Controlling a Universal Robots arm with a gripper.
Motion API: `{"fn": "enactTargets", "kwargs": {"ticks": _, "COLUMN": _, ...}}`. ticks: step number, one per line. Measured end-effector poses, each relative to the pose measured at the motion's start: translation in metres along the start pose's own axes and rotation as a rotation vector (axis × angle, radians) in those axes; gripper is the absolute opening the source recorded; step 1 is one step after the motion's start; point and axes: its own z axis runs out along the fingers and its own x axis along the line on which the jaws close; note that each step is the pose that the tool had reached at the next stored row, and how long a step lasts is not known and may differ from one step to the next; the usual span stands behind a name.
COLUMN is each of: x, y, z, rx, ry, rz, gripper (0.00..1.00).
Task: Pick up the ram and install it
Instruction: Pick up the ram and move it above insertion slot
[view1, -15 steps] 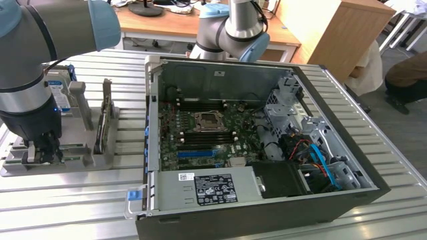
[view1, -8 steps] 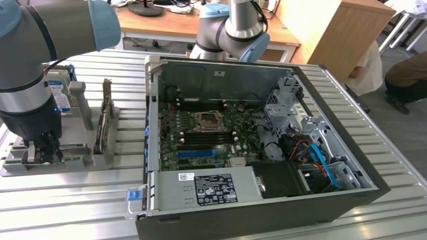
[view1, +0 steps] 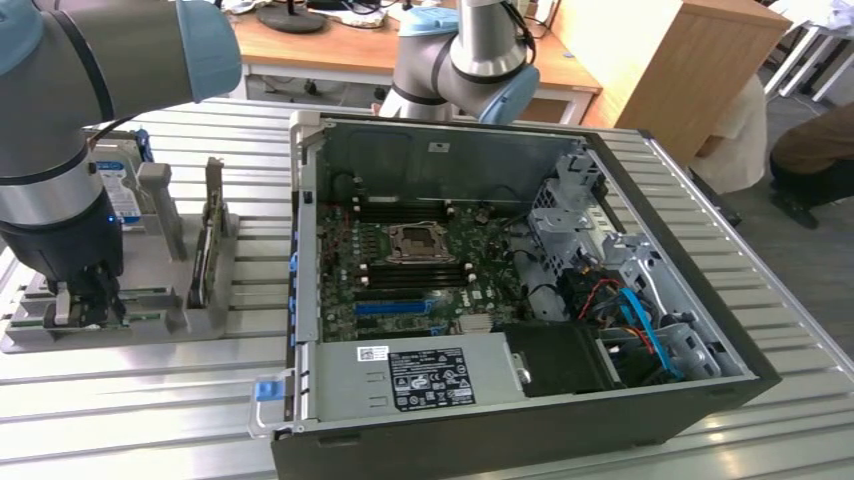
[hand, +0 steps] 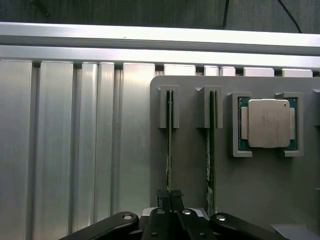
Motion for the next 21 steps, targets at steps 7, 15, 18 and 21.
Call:
{"fn": "enactTargets", "kwargs": {"ticks": 7, "x": 0.000, "y": 0.0002, "z": -0.0045, "rx": 0.0000, "ry": 0.0000, "rz": 0.000, "gripper": 0.12}}
{"fn": "enactTargets", "kwargs": {"ticks": 15, "x": 0.000, "y": 0.0008, "z": -0.0190, "rx": 0.0000, "ry": 0.0000, "rz": 0.000, "gripper": 0.12}}
{"fn": "enactTargets", "kwargs": {"ticks": 18, "x": -0.001, "y": 0.0010, "z": -0.0253, "rx": -0.0001, "ry": 0.0000, "rz": 0.000, "gripper": 0.12}}
{"fn": "enactTargets", "kwargs": {"ticks": 21, "x": -0.001, "y": 0.0013, "z": -0.0320, "rx": 0.0000, "ry": 0.0000, "rz": 0.000, "gripper": 0.12}}
